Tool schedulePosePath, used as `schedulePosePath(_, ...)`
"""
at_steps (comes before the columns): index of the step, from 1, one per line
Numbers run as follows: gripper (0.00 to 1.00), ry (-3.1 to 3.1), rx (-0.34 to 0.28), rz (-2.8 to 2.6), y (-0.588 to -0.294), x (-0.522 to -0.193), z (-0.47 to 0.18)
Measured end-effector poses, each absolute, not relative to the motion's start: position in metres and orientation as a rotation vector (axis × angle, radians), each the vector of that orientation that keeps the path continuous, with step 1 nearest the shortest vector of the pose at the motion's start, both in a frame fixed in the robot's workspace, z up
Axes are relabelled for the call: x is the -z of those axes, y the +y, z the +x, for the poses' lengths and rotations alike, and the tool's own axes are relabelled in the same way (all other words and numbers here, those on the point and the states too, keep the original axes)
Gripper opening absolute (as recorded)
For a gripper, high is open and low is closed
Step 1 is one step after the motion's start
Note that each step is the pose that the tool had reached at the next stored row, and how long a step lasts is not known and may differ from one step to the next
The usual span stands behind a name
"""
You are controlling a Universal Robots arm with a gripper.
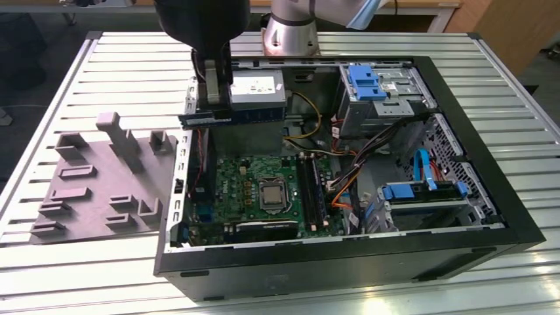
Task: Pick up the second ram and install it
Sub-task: 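Pick up the second ram and move it above second insertion slot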
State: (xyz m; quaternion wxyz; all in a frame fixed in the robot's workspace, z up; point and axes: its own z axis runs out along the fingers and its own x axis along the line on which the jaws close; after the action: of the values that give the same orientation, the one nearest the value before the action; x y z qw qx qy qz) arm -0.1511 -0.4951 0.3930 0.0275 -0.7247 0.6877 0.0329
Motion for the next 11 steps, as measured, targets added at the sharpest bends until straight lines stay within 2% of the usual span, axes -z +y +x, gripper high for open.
schedulePosePath(11,0.11,2.123,-0.101,-2.238,-0.4951,-0.3929,-0.1427)
